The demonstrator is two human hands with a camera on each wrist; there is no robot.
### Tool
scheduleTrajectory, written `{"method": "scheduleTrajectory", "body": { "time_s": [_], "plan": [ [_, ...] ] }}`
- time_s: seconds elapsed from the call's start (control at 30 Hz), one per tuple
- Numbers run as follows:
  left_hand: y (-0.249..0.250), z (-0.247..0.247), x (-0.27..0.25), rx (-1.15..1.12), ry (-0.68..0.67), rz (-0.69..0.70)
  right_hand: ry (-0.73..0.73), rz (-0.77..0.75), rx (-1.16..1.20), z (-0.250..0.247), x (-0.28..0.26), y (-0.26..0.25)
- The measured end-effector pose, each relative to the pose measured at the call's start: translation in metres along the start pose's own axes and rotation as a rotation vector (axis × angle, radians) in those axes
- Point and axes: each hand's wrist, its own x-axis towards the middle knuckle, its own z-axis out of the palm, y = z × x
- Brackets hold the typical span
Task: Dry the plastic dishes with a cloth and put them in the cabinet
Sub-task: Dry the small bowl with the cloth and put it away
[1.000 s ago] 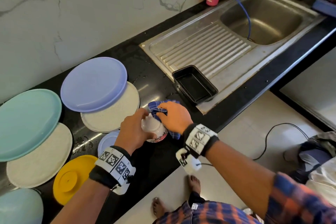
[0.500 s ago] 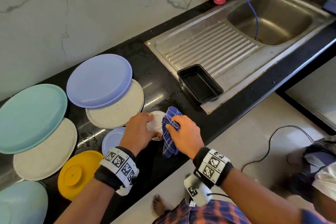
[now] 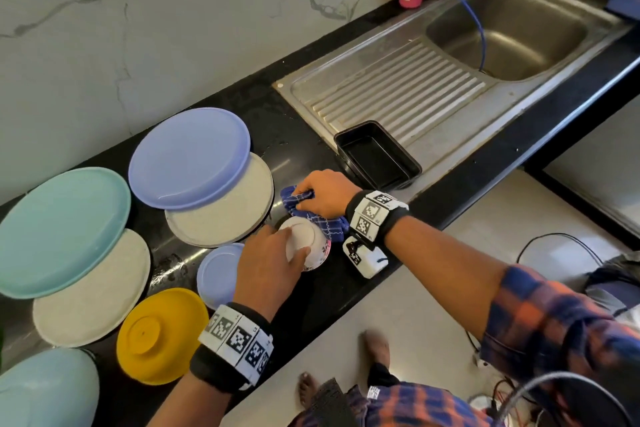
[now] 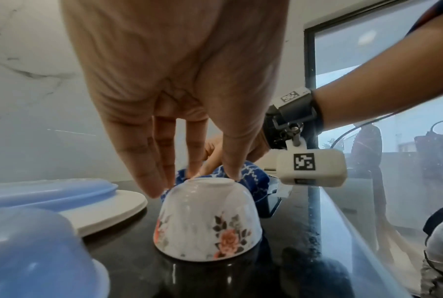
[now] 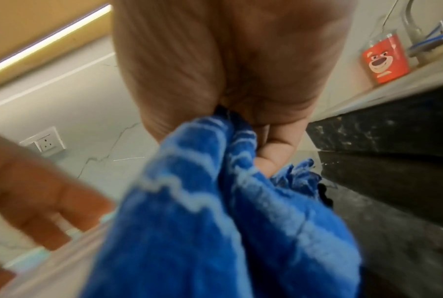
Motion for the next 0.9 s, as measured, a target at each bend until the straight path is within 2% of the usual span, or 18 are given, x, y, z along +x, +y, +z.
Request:
{"method": "scheduleTrajectory", "body": {
  "time_s": [0.1, 0.17, 0.3, 0.43, 0.53, 0.77, 0.83, 0.9],
  "plan": [
    [-0.005, -0.001, 0.004, 0.026, -0.074, 0.202, 0.048, 0.003, 0.086, -0.001, -0.010, 0.006],
    [-0.006, -0.002, 0.008, 0.053, -0.099, 0.257, 0.101, 0.046, 0.172, 0.006, -0.025, 0.011],
    [-0.009, -0.002, 0.013, 0.055, -0.109, 0.247, 0.321, 0.172, 0.316, 0.045, -0.077, 0.013],
    [-0.006, 0.004, 0.011, -0.010, -0.094, 0.215, 0.436, 0.155, 0.371, 0.075, -0.113, -0.002],
    [-0.005, 0.004, 0.011, -0.009, -0.098, 0.199, 0.433, 0.199, 0.365, 0.065, -0.099, -0.006],
    [0.000, -0.003, 0.012, 0.069, -0.146, 0.137, 0.185, 0.225, 0.227, 0.024, -0.029, 0.004],
    [0.002, -0.003, 0.009, 0.064, -0.142, 0.133, 0.209, 0.213, 0.189, 0.028, -0.038, 0.003],
    [0.003, 0.000, 0.005, 0.069, -0.124, 0.143, 0.303, 0.202, 0.212, 0.046, -0.065, 0.001]
  ]
}}
